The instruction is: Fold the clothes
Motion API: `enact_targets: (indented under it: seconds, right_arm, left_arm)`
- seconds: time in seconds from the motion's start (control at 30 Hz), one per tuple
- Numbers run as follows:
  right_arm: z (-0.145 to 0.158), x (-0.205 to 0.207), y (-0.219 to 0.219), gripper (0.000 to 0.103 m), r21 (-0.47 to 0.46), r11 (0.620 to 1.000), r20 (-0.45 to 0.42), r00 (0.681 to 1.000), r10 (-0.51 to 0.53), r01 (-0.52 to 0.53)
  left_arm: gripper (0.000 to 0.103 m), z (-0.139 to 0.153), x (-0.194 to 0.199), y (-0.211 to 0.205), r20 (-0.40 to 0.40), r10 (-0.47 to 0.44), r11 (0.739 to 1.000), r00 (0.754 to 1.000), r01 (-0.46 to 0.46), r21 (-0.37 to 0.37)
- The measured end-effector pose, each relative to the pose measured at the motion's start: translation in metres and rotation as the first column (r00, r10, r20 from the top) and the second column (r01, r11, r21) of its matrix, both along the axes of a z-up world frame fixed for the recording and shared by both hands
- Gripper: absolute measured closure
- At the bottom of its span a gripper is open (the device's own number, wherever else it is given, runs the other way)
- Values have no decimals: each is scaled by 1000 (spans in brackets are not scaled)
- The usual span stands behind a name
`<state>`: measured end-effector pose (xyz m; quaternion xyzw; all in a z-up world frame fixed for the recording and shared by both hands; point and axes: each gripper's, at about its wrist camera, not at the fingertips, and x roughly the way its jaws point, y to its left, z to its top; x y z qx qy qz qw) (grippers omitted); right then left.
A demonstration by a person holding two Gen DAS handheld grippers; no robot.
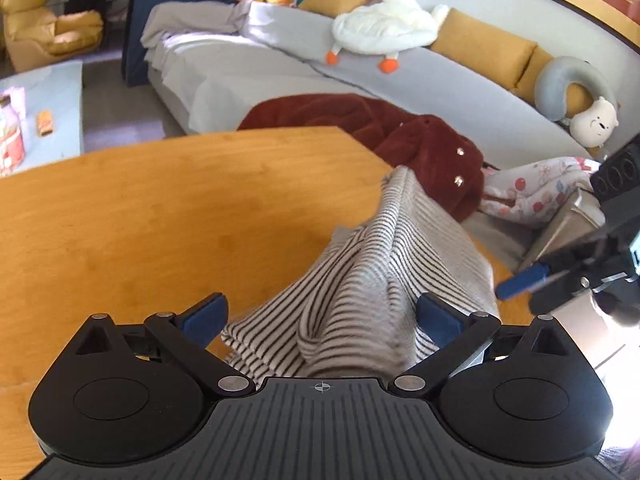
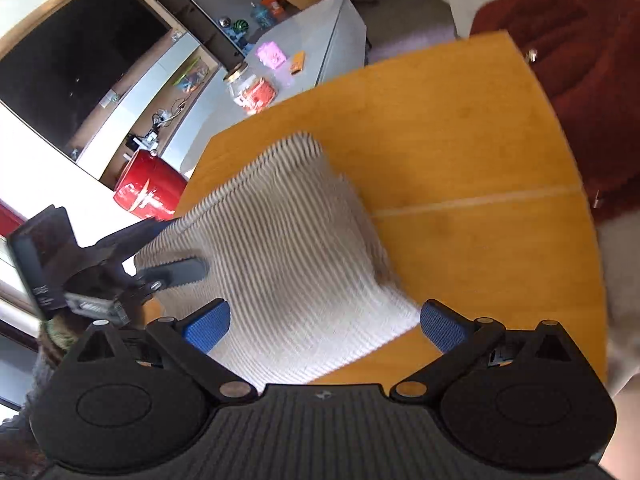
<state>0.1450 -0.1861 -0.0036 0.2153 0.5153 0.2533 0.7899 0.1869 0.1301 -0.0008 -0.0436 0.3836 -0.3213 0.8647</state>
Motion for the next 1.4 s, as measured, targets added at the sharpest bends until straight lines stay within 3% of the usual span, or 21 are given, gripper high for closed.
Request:
enact_targets:
  seconds: [0.03,0.1,0.2,0.43,0.57,0.77,0.9,1.03,1.1,1.17,1.23,1.3,1.4]
  right_arm:
    - [-9,-1,3,12,36,999,-45,999,-1,2]
    - [-24,2,10,34,90,996,-111,994,-1,11]
    - [-34,19,22,35,106,994,-126,992,2,11]
    - [-10,69,69,35,-73,995,110,991,74,-67]
    - [4,94,97,35,-199,977,264,957,123,-70]
    - [21,103,114,34,-313,948,391,903,178,-51]
    - [34,69,112,33,-362,928,490,829,270,-88]
    - [31,22,123,35,-416,895,554,737,388,-159]
    - [15,-3,139,42,-481,857,547,702,457,-183]
    - [1,-28,153,45,-573,811,600,614,513,-118]
    - [2,-41,161,55,-639,761,603,543,585,-110]
    - [10,-45,161,56,-661,742,597,520,611,-113]
    - [27,-52,152,53,-603,784,628,517,581,-149]
  left_arm:
    - [0,-7,3,4,-31,11,1000,999,-12,-21]
    - [0,-14,0,14,-63,35,998,997,-38,-52]
    - [0,-18,-10,28,-74,72,995,995,-76,-62]
    - [3,-23,-37,52,-138,164,971,977,-185,-150]
    - [3,-24,-53,33,-133,151,967,980,-174,-187]
    - [3,-21,-67,11,-130,89,969,988,-116,-219]
    - [3,10,-75,45,-63,171,950,983,-182,-254]
    - [2,45,-67,67,64,311,923,948,-285,-259]
    - [2,51,-54,69,104,356,916,929,-324,-238]
    - [3,43,-33,68,102,393,913,914,-373,-166]
    - [3,31,-14,68,84,433,901,898,-427,-79]
    - [4,11,3,72,19,467,884,884,-468,3]
    - [3,-11,6,91,-66,494,866,867,-498,-45]
